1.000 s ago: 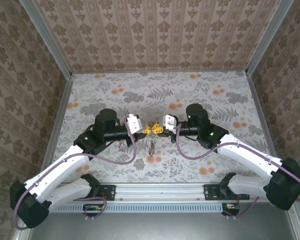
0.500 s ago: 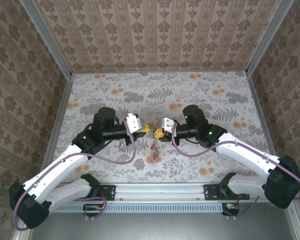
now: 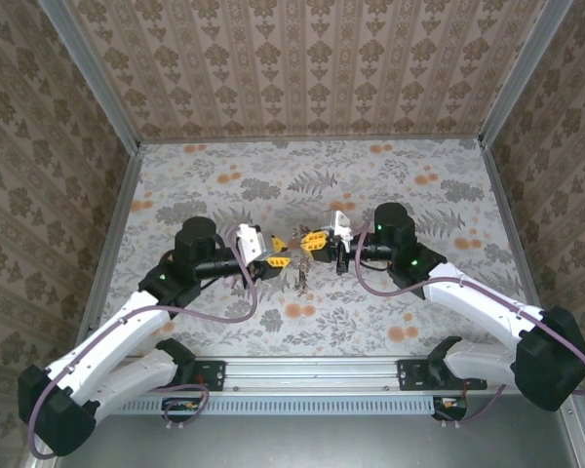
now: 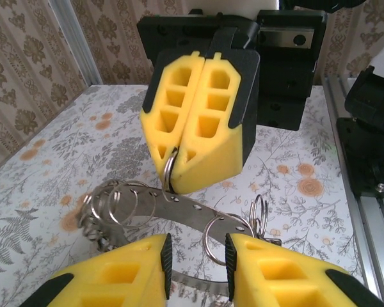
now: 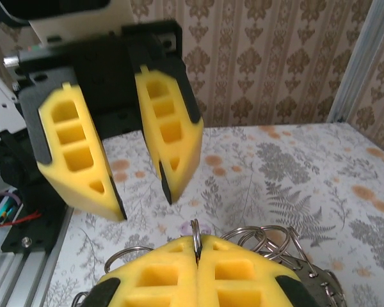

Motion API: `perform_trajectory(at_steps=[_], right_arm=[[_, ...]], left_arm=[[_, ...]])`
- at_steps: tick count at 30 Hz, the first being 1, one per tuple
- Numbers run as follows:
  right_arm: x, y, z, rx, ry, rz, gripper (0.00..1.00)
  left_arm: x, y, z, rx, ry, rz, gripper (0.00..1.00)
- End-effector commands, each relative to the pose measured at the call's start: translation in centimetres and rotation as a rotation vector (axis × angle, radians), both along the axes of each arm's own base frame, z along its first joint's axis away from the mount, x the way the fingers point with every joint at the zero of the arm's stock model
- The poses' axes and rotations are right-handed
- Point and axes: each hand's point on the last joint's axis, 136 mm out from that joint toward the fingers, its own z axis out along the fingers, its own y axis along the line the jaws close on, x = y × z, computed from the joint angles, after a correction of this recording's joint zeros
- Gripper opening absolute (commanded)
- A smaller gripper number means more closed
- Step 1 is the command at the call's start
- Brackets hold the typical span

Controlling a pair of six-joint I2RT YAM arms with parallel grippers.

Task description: Put the keys on the keyring

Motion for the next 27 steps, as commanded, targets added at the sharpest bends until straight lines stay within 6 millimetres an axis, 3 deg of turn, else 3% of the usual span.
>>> perform_trajectory(at_steps=[1,10,21,27], right_arm=[[-0.8,0.4,2.7,0.077,-0.051,0.055,0.0],[-1.4,0.8,2.4,0.06,-0.053,0.09,0.0],[-1.3,0.8,1.7,0.017,-0.059,0.079,0.0],[-1.7,1.1,0.8,-0.037,-0.067,0.093,0.0]], left_arm=[[0.4,-0.5,1.9,-0.035,-0.009,-0.005,0.3],[1.4,-1.3,2.0,-0.029,-0.022,0.008,0.3],[-0.1,-1.8,2.4,-0.039,-0.04,-0.066,0.29],[0.3,-1.8,2.4,-0.027,-0.055,-0.05,0.29]])
